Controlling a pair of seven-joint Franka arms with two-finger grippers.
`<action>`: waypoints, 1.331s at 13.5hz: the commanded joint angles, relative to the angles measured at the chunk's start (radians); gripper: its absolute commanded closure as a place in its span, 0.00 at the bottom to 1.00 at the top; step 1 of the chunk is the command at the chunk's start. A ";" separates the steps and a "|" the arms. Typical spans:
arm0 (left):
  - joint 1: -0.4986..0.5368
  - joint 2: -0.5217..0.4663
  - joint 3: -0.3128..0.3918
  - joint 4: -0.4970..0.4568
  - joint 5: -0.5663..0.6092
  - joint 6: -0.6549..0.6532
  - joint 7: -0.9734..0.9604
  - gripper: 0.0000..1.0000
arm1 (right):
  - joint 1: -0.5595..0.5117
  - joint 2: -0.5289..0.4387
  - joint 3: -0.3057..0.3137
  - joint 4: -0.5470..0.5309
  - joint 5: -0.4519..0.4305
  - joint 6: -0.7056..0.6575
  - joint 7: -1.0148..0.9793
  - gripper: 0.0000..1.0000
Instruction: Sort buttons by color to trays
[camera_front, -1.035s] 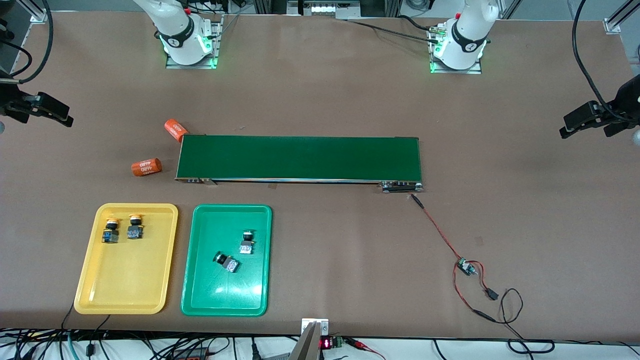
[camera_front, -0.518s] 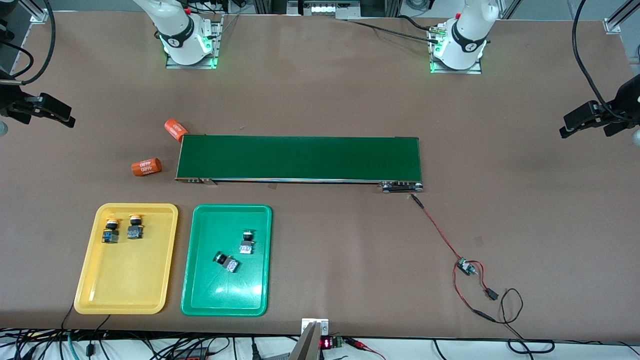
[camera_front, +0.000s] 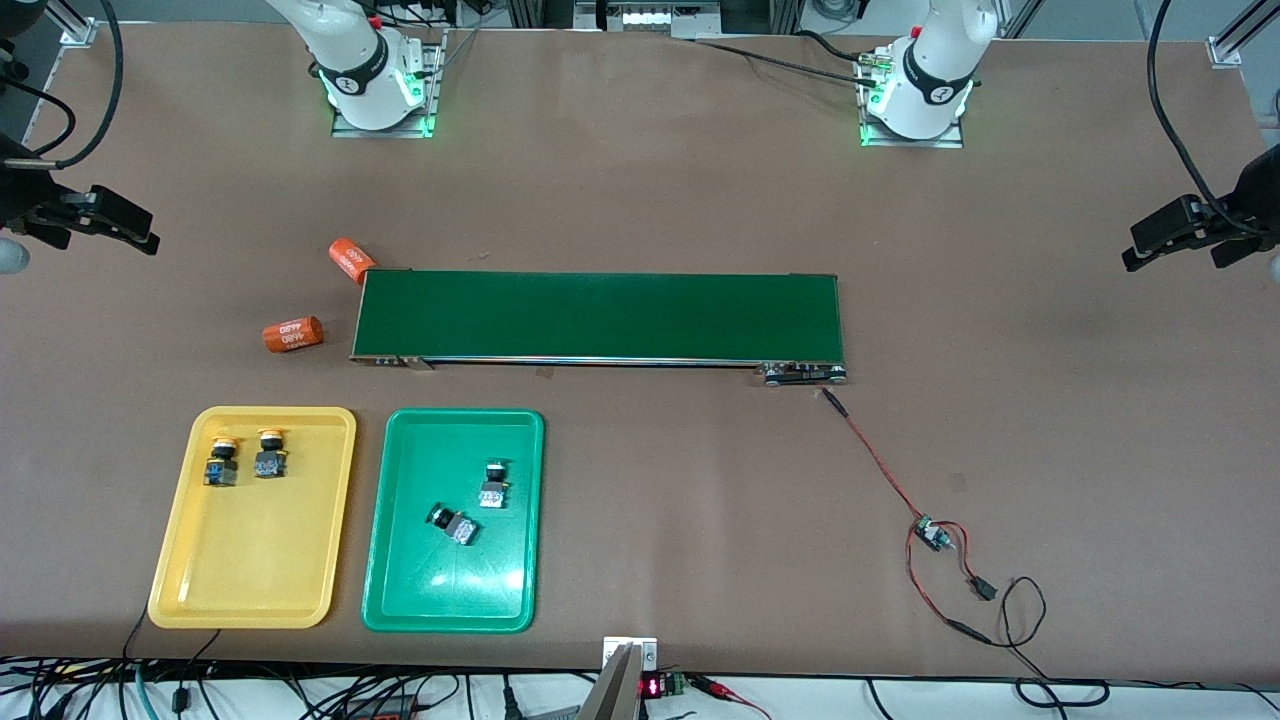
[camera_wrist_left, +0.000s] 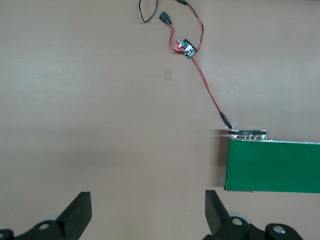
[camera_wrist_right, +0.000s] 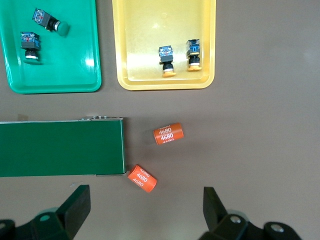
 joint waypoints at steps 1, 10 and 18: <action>0.004 -0.008 -0.002 0.008 0.004 -0.018 0.016 0.00 | 0.013 0.004 -0.005 0.020 0.015 -0.017 -0.002 0.00; 0.005 -0.008 -0.001 0.008 0.004 -0.022 0.013 0.00 | 0.044 0.006 -0.056 0.017 0.015 -0.017 0.001 0.00; 0.004 -0.008 -0.001 0.008 0.004 -0.022 0.013 0.00 | 0.044 0.006 -0.057 0.017 0.014 -0.017 -0.002 0.00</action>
